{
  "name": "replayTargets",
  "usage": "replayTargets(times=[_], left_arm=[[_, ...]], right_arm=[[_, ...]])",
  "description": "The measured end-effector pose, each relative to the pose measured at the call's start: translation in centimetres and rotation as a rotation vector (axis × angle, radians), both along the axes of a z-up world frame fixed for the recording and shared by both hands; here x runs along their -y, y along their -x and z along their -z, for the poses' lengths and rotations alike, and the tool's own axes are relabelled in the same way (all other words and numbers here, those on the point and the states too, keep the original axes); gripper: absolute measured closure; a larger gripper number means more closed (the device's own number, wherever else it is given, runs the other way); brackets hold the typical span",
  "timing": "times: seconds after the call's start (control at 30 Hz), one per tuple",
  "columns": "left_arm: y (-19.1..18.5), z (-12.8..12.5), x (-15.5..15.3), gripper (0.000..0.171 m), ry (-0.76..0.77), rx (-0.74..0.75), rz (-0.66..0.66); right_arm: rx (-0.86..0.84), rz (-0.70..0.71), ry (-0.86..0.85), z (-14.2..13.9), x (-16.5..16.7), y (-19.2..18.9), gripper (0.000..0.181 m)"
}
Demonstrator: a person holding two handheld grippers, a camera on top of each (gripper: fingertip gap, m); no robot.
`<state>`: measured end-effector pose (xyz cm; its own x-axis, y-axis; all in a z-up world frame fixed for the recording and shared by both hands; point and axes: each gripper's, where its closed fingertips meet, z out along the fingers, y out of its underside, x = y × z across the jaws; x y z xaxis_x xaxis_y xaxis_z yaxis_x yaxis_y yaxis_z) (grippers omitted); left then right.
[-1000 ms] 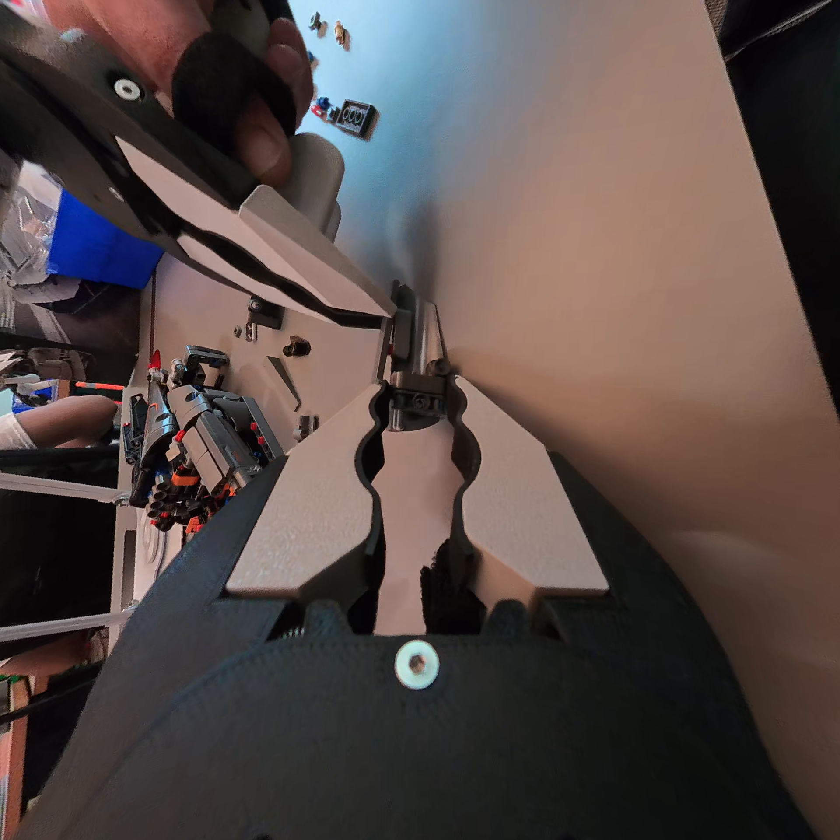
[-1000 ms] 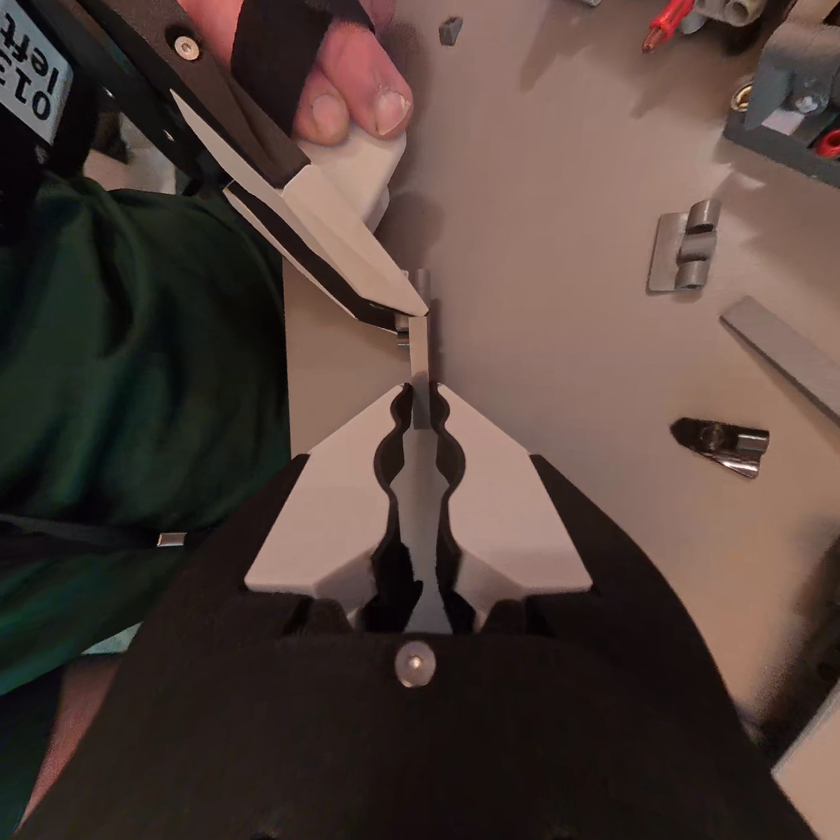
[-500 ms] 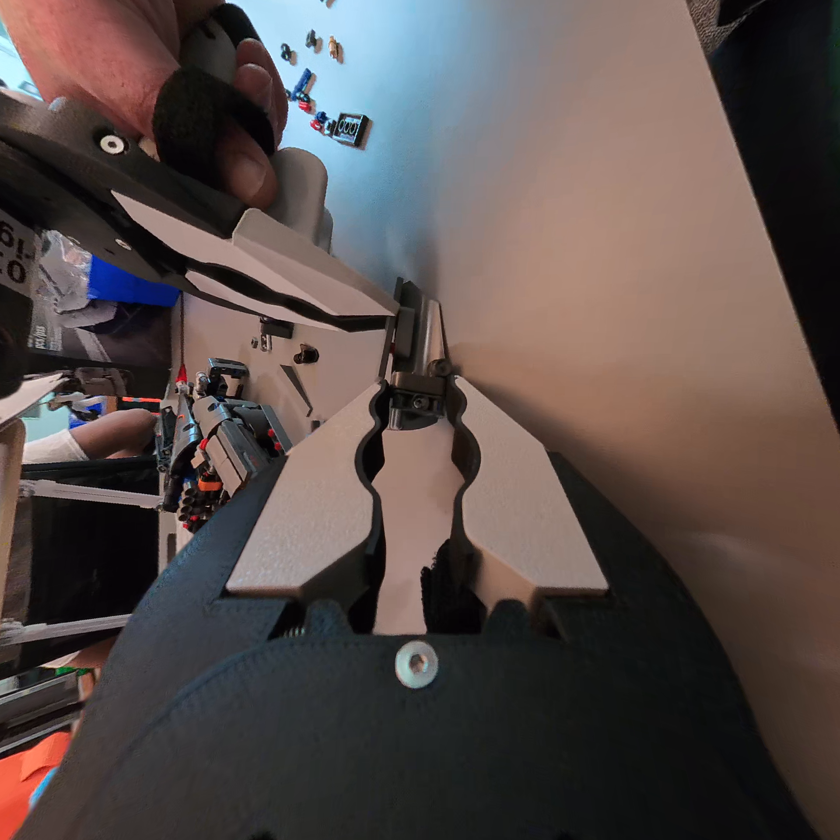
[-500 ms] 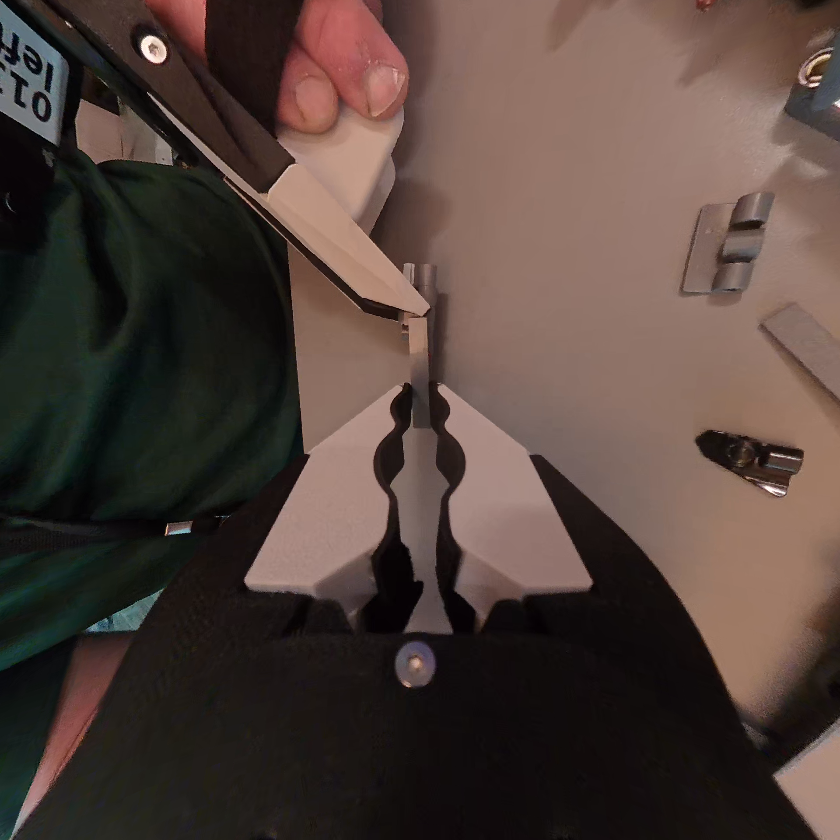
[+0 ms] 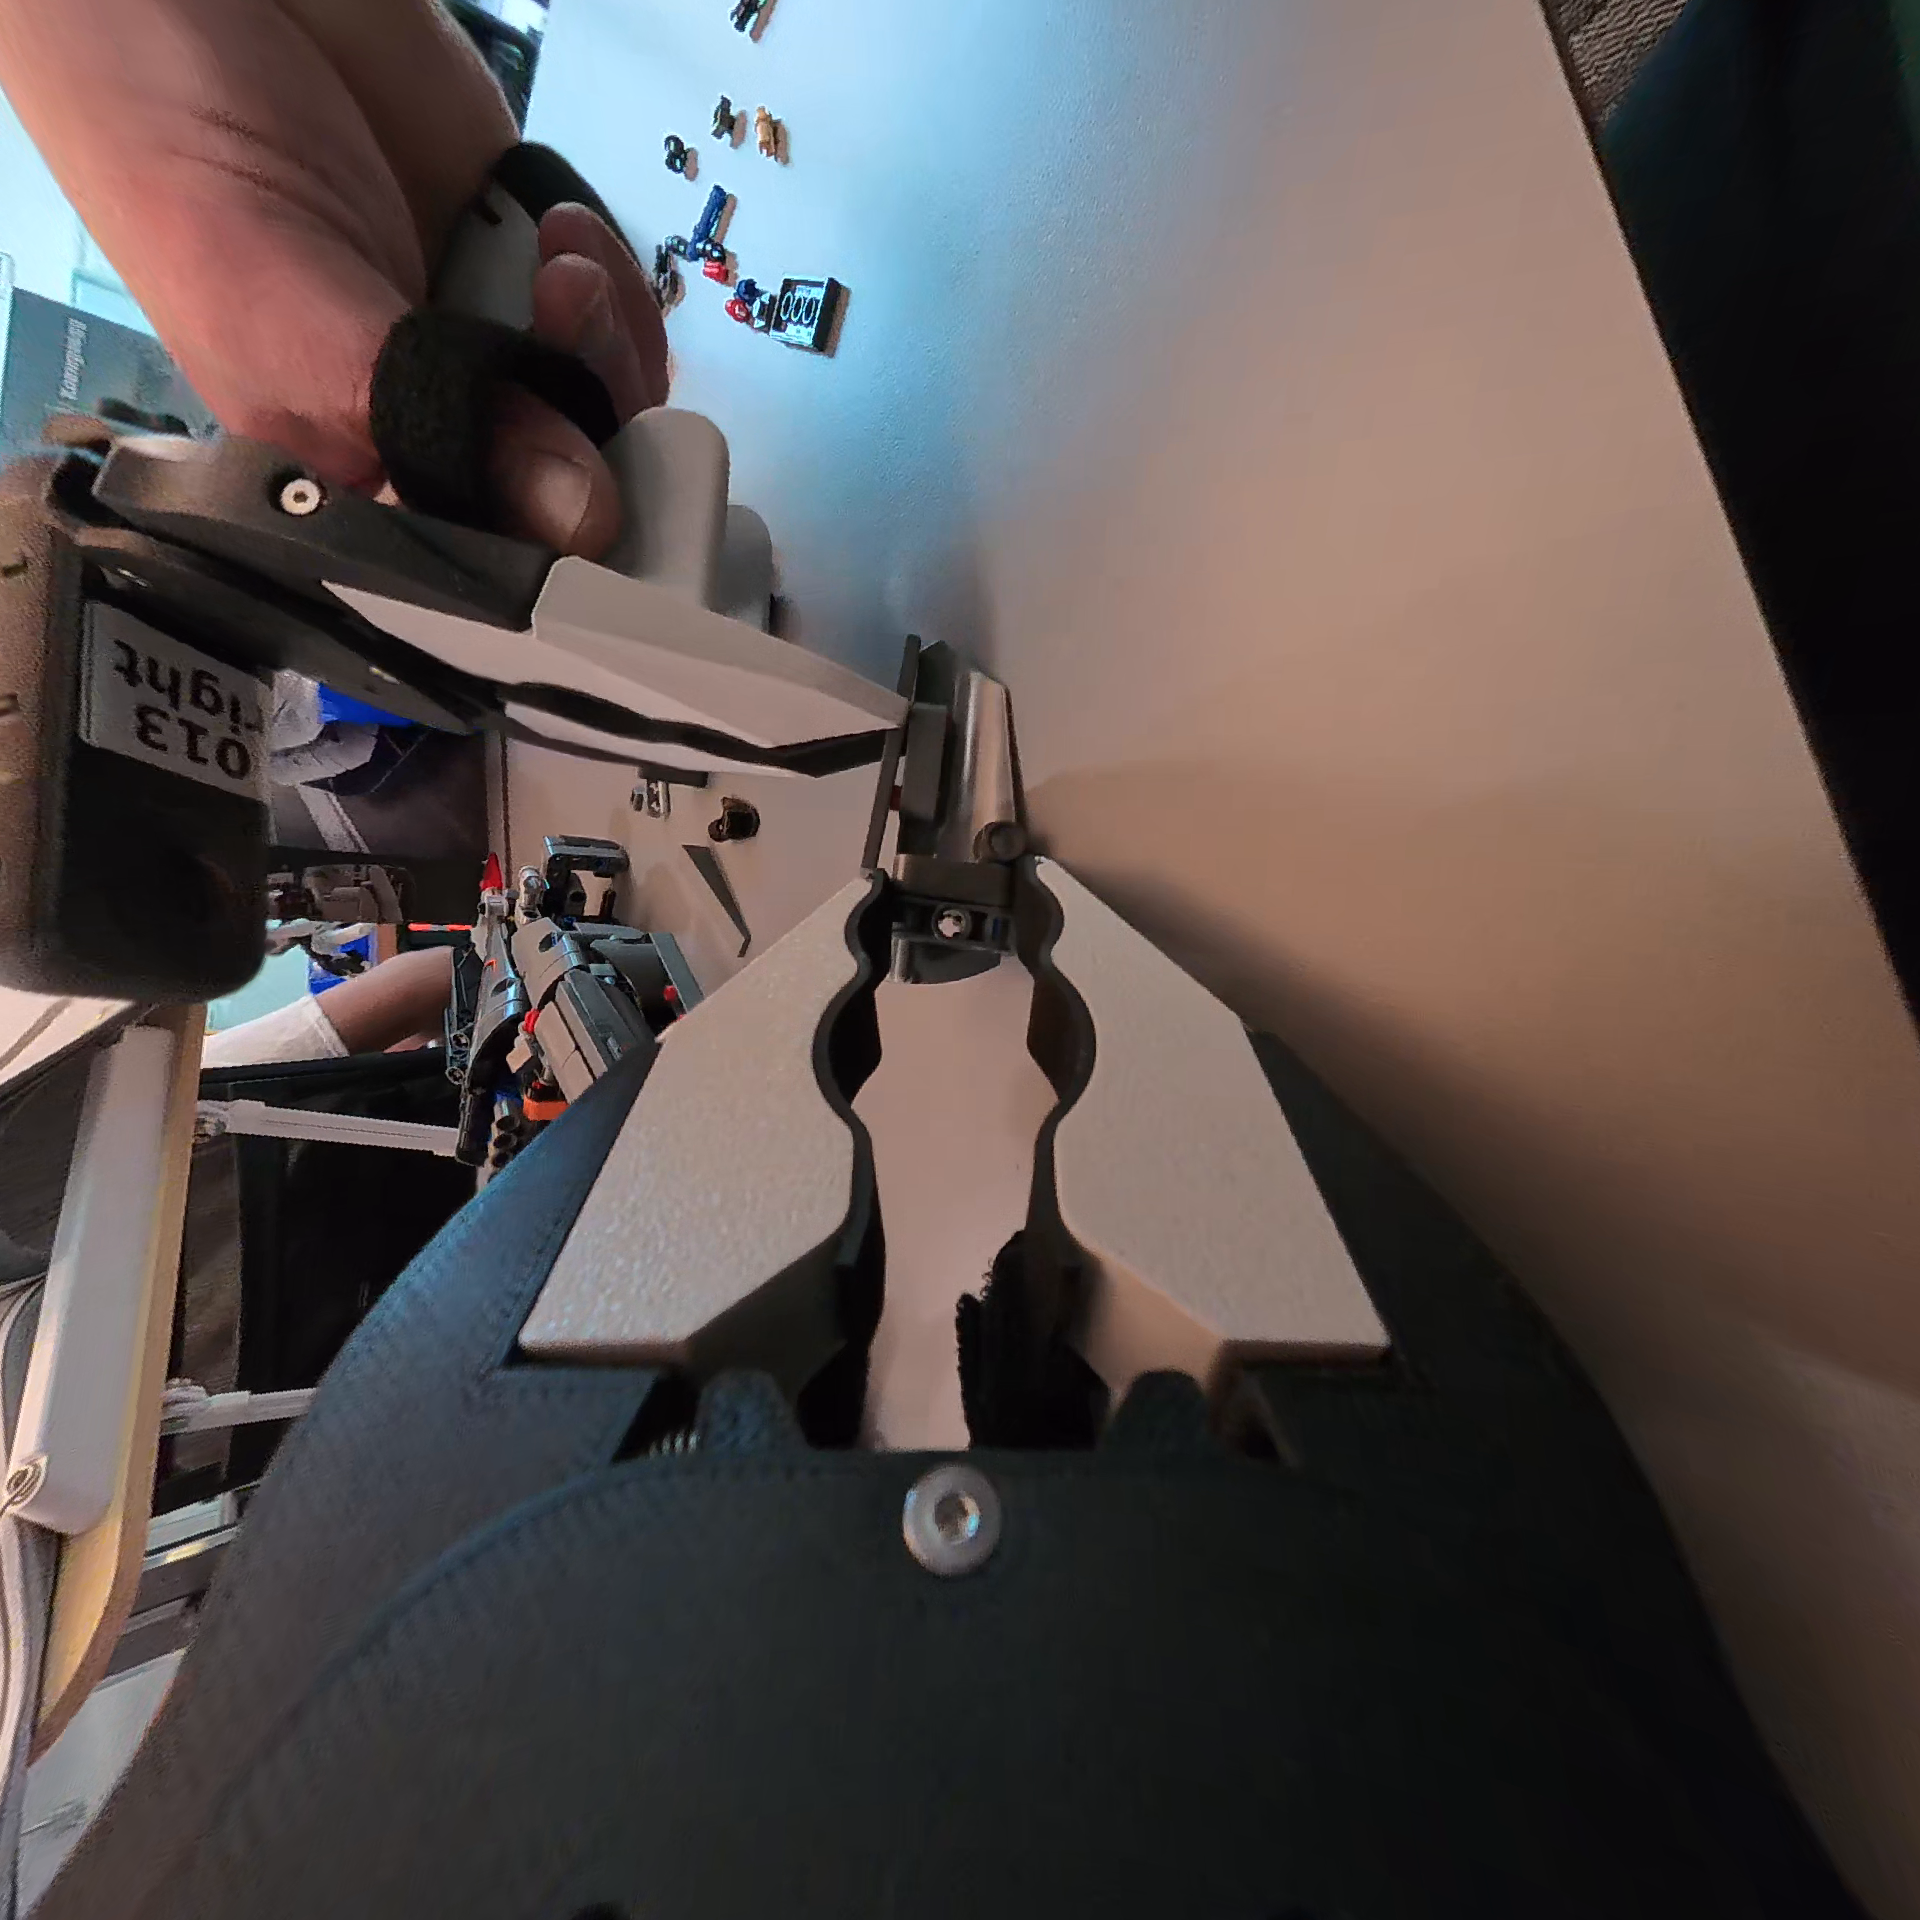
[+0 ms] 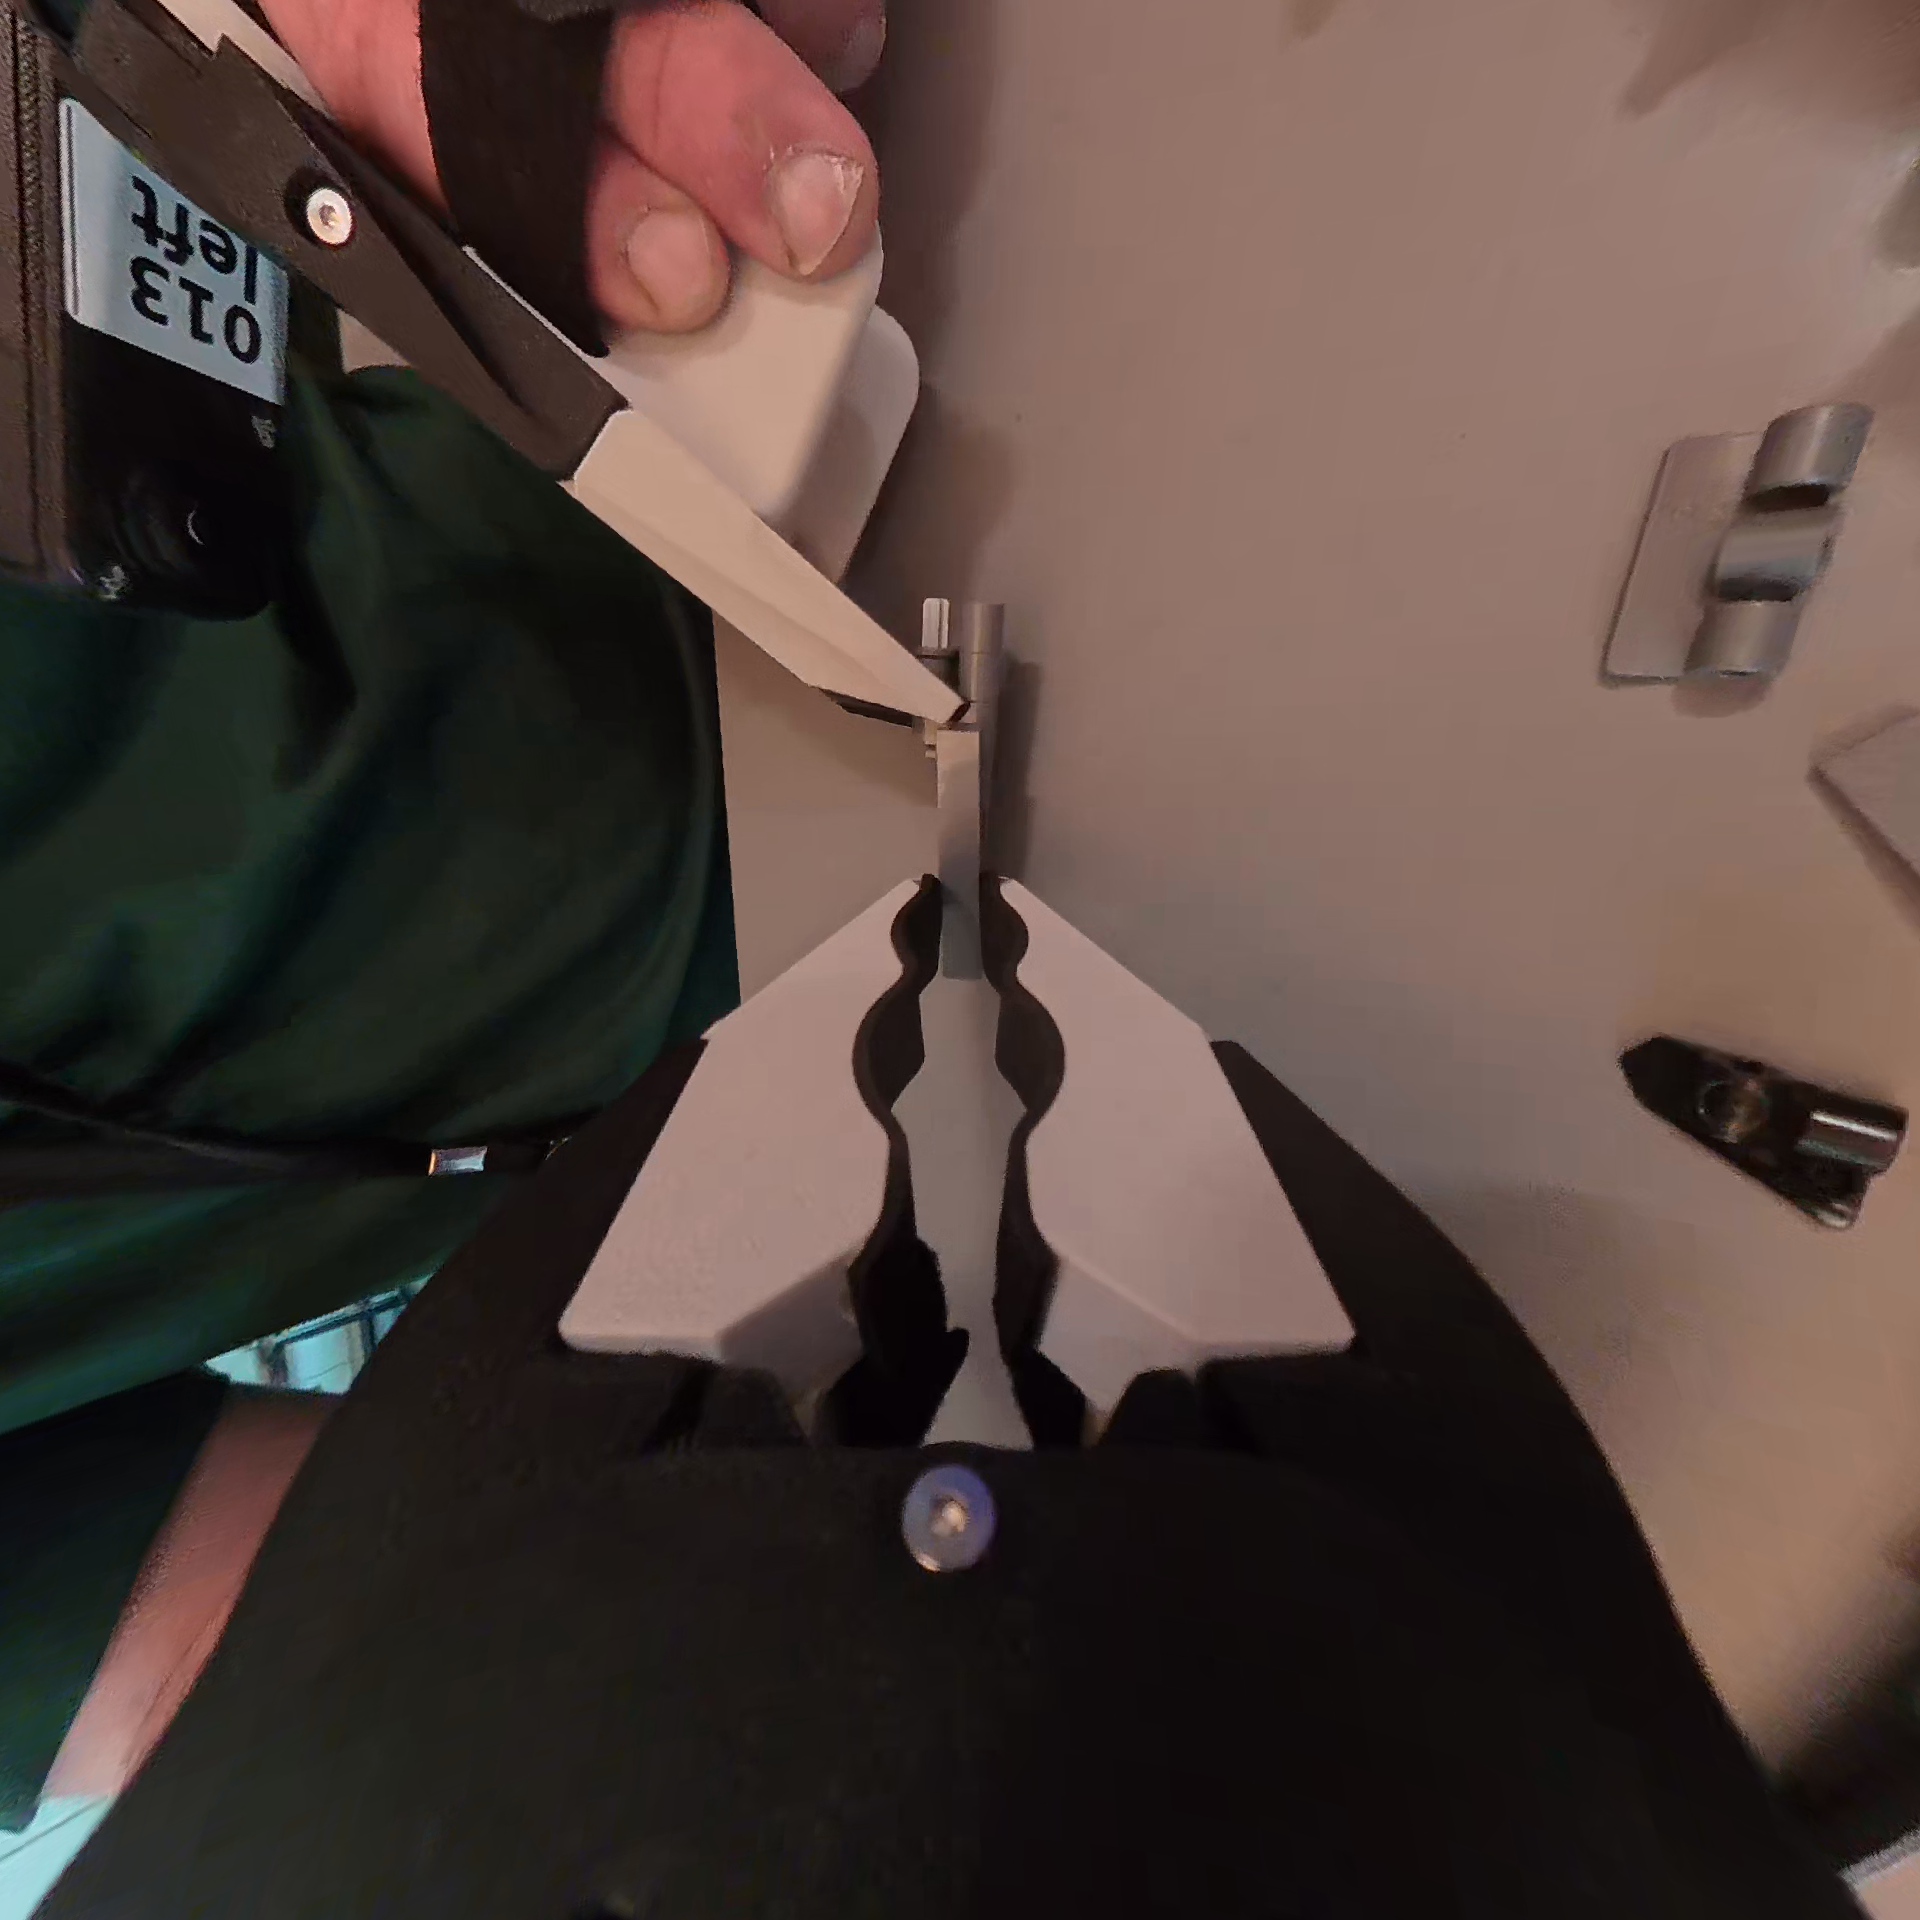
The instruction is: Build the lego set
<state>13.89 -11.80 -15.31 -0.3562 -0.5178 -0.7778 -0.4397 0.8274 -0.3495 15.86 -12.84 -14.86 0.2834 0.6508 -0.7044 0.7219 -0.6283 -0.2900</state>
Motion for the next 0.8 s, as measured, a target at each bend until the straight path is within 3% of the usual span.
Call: replayTargets(times=[0.5, 0.67, 0.8], left_arm=[[0.1, 0.0, 0.1, 0.150, -0.004, 0.007, 0.016], [0.0, -0.1, 0.0, 0.150, 0.015, 0.007, 0.004], [-0.1, 0.0, -0.2, 0.149, 0.060, -0.003, -0.013]], right_arm=[[-0.011, -0.114, 0.123, 0.1, 0.5, 0.3, 0.174], [-0.041, -0.019, 0.011, 0.0, -0.1, 0.1, 0.171], [-0.064, 0.069, -0.202, -0.4, -1.2, 0.3, 0.164]])
